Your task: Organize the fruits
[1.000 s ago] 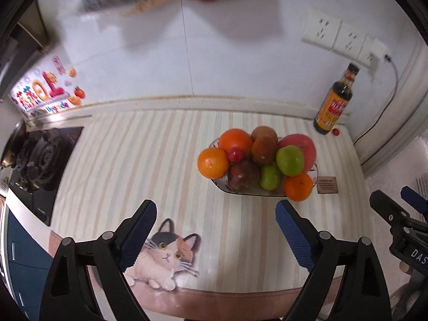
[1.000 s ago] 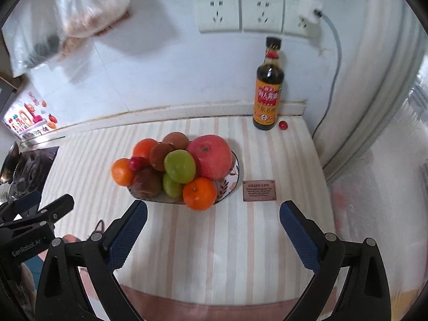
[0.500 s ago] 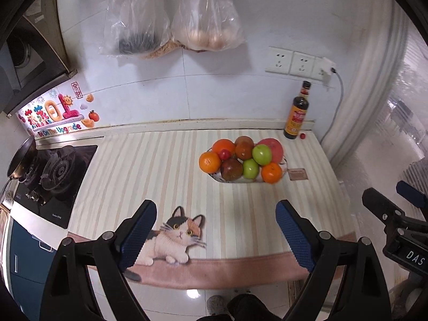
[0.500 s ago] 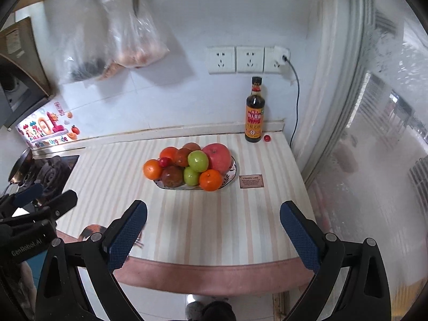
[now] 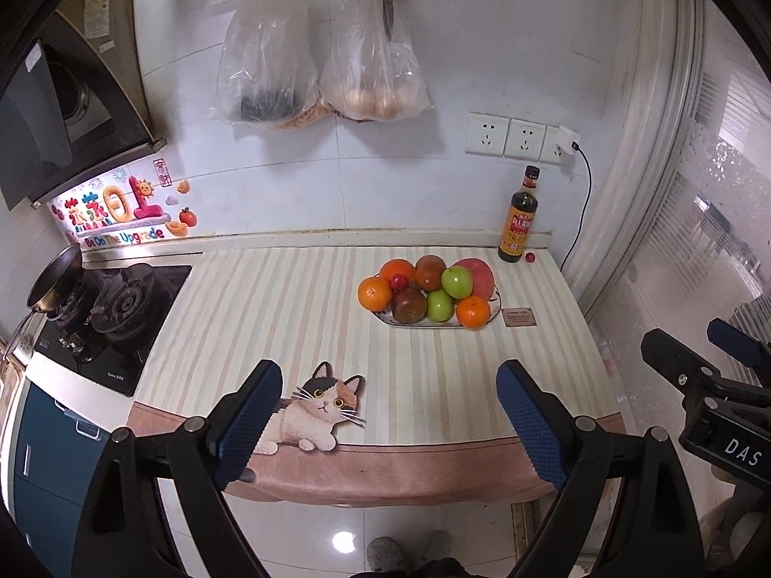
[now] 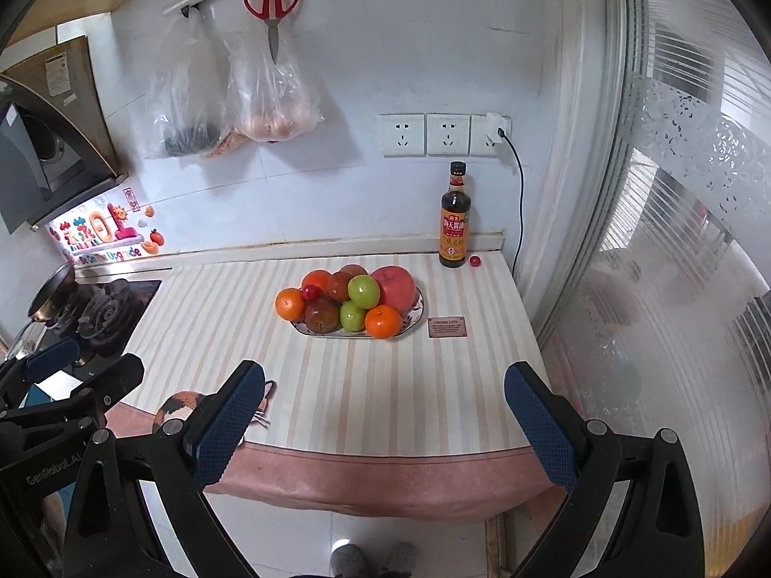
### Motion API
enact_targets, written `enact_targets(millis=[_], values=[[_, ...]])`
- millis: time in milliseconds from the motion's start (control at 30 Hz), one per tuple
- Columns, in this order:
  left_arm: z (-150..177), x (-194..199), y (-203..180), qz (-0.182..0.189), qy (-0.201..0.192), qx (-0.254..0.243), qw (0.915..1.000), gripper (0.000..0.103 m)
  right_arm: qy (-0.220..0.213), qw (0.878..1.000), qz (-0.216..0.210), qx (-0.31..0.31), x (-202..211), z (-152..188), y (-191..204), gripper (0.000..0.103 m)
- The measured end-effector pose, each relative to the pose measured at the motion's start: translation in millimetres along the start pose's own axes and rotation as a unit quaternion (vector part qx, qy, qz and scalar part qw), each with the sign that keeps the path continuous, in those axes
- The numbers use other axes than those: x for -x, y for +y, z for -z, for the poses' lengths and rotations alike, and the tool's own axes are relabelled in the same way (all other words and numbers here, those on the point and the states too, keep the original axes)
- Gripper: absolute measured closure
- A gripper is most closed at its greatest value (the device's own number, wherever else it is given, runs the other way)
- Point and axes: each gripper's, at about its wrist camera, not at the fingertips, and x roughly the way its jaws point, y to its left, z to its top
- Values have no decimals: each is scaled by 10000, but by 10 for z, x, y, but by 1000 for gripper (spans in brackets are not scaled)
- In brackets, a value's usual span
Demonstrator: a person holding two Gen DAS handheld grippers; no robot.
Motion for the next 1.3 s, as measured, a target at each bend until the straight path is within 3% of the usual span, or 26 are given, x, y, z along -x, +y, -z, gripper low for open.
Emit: enact_targets(millis=[467, 533, 633, 1100, 1300], values=[[7, -106, -13, -188, 35, 119, 9997, 12, 99, 9997, -177, -98, -120, -34, -117, 1], [-9, -190, -7, -223, 71, 124, 9996, 12, 111, 9998, -134, -83, -198, -58, -123, 0], [-50, -329, -1, -282, 107, 147, 9994, 1, 117, 9999, -80, -87, -351, -105, -135, 0], [-205, -953, 17, -550, 382, 145, 9976, 0, 404, 9991, 64, -86, -1179, -259, -146, 0], [-205, -1074, 18, -543, 500, 155, 9972, 0, 497, 9987, 133, -55, -1340, -273, -159, 0]])
